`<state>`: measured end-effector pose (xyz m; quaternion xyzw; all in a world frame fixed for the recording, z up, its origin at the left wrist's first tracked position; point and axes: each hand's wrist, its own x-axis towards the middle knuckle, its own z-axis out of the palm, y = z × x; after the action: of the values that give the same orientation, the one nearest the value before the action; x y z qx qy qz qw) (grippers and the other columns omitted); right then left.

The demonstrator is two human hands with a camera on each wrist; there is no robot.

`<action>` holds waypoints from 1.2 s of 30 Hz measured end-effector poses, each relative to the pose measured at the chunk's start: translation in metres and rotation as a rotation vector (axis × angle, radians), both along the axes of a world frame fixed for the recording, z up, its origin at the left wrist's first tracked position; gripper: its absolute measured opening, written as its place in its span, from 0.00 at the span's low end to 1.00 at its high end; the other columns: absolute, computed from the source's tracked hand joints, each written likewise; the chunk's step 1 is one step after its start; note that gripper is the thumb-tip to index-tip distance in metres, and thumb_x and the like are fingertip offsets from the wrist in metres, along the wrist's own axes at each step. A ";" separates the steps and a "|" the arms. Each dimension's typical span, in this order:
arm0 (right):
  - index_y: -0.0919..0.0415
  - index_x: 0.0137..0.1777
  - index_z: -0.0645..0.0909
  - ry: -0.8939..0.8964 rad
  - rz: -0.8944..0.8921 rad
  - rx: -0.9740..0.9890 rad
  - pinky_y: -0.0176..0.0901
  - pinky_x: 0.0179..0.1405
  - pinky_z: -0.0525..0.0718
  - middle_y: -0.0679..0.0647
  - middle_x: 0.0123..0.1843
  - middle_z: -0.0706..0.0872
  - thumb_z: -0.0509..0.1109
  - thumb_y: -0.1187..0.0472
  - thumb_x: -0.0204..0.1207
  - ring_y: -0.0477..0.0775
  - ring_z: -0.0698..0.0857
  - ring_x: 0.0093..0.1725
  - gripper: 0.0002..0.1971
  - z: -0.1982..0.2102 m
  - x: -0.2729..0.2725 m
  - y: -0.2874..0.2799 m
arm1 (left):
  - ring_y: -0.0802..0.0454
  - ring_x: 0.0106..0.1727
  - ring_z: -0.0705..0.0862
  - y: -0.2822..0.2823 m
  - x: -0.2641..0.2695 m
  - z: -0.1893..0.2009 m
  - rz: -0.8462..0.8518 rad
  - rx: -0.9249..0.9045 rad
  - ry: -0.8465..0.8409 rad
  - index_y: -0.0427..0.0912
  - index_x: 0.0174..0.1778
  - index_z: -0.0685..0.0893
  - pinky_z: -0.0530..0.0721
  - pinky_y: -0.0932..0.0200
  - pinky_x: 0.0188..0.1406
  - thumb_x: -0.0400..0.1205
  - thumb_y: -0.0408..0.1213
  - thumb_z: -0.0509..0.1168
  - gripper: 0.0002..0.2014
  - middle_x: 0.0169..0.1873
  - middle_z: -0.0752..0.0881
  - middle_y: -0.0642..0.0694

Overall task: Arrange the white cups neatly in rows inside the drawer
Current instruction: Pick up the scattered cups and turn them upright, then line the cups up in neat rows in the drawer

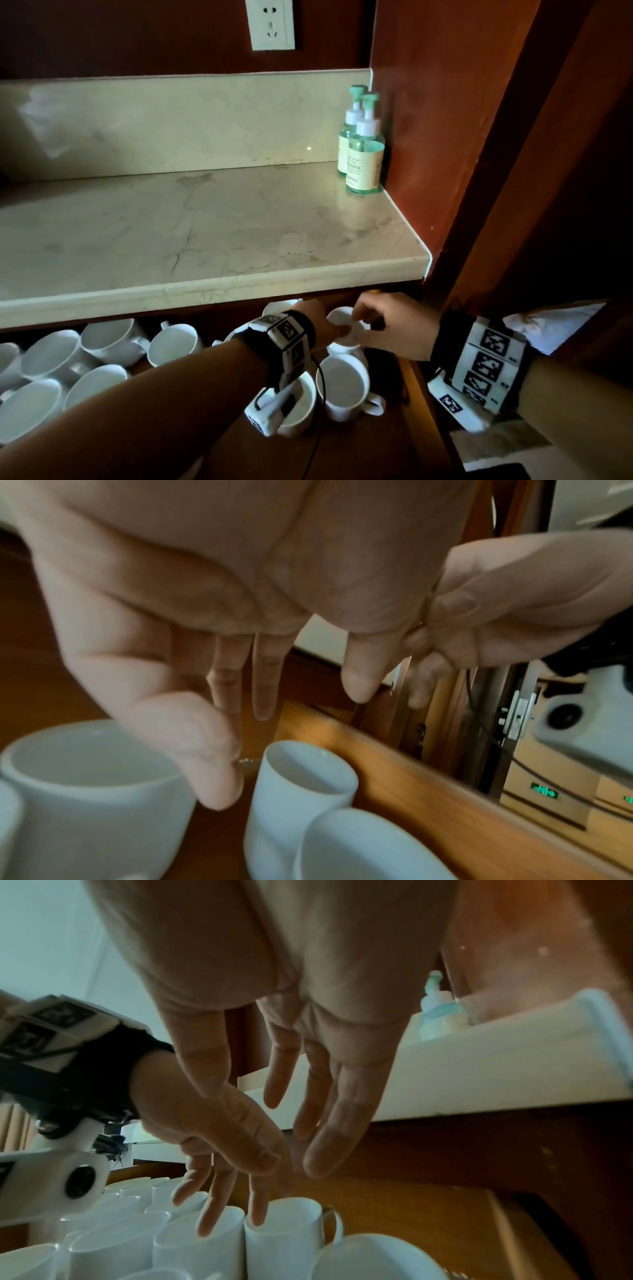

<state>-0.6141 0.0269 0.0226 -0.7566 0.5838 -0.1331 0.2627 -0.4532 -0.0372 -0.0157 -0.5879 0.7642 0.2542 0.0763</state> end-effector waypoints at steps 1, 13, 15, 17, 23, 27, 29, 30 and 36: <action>0.49 0.50 0.80 0.023 0.002 -0.007 0.27 0.34 0.79 0.43 0.44 0.85 0.73 0.40 0.69 0.33 0.82 0.36 0.16 0.006 0.010 -0.001 | 0.52 0.30 0.80 0.005 0.010 0.007 0.008 0.002 -0.008 0.46 0.42 0.86 0.80 0.58 0.39 0.74 0.65 0.61 0.24 0.27 0.83 0.50; 0.48 0.48 0.79 0.003 0.165 -0.003 0.46 0.51 0.85 0.47 0.49 0.88 0.75 0.44 0.70 0.48 0.87 0.49 0.13 0.023 0.193 0.001 | 0.43 0.36 0.90 0.062 0.227 0.064 0.289 -0.061 0.537 0.41 0.50 0.82 0.84 0.59 0.28 0.78 0.51 0.68 0.17 0.43 0.90 0.41; 0.47 0.48 0.79 0.015 0.229 0.000 0.45 0.50 0.85 0.47 0.49 0.88 0.75 0.46 0.70 0.48 0.88 0.50 0.11 0.021 0.240 0.002 | 0.48 0.32 0.87 0.070 0.275 0.065 0.399 -0.072 0.621 0.41 0.50 0.83 0.83 0.60 0.28 0.78 0.50 0.68 0.15 0.41 0.89 0.42; 0.50 0.49 0.80 0.017 0.276 0.009 0.46 0.51 0.86 0.48 0.50 0.89 0.75 0.49 0.71 0.48 0.88 0.49 0.11 0.017 0.284 0.002 | 0.47 0.33 0.87 0.077 0.319 0.065 0.510 -0.072 0.728 0.45 0.47 0.83 0.83 0.60 0.28 0.78 0.50 0.68 0.12 0.43 0.89 0.41; 0.56 0.50 0.83 0.040 0.356 0.018 0.44 0.50 0.86 0.50 0.48 0.89 0.75 0.53 0.71 0.49 0.87 0.47 0.11 0.005 0.390 0.001 | 0.49 0.33 0.87 0.098 0.420 0.066 0.715 -0.182 0.922 0.41 0.49 0.84 0.82 0.60 0.28 0.79 0.48 0.68 0.13 0.44 0.90 0.43; 0.52 0.48 0.81 0.049 0.385 0.049 0.41 0.48 0.85 0.43 0.44 0.84 0.75 0.53 0.72 0.46 0.84 0.45 0.08 -0.005 0.443 0.002 | 0.50 0.31 0.86 0.106 0.472 0.065 0.818 -0.263 0.968 0.38 0.50 0.84 0.80 0.64 0.22 0.80 0.47 0.67 0.14 0.45 0.90 0.41; 0.54 0.53 0.82 0.097 0.406 0.092 0.31 0.41 0.78 0.41 0.44 0.81 0.73 0.53 0.73 0.44 0.81 0.45 0.11 -0.007 0.468 0.004 | 0.49 0.32 0.85 0.111 0.491 0.064 0.858 -0.284 0.986 0.37 0.50 0.84 0.80 0.60 0.27 0.80 0.45 0.67 0.13 0.45 0.90 0.40; 0.54 0.55 0.82 0.117 0.415 0.106 0.31 0.42 0.77 0.42 0.47 0.83 0.73 0.52 0.74 0.43 0.81 0.46 0.12 -0.008 0.479 0.005 | 0.49 0.32 0.85 0.114 0.497 0.064 0.875 -0.281 0.990 0.36 0.51 0.84 0.81 0.59 0.29 0.81 0.45 0.67 0.13 0.45 0.90 0.40; 0.54 0.69 0.72 0.297 0.423 0.208 0.43 0.41 0.85 0.52 0.51 0.83 0.68 0.49 0.77 0.54 0.86 0.42 0.22 -0.025 0.545 0.013 | 0.48 0.34 0.85 0.129 0.536 0.062 0.939 -0.190 1.024 0.35 0.54 0.83 0.82 0.59 0.33 0.81 0.45 0.66 0.16 0.42 0.88 0.43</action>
<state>-0.0687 0.0399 -0.0025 -0.8418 0.4556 0.0978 0.2725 0.0832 0.0915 0.0468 -0.6662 0.3882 0.4374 -0.4627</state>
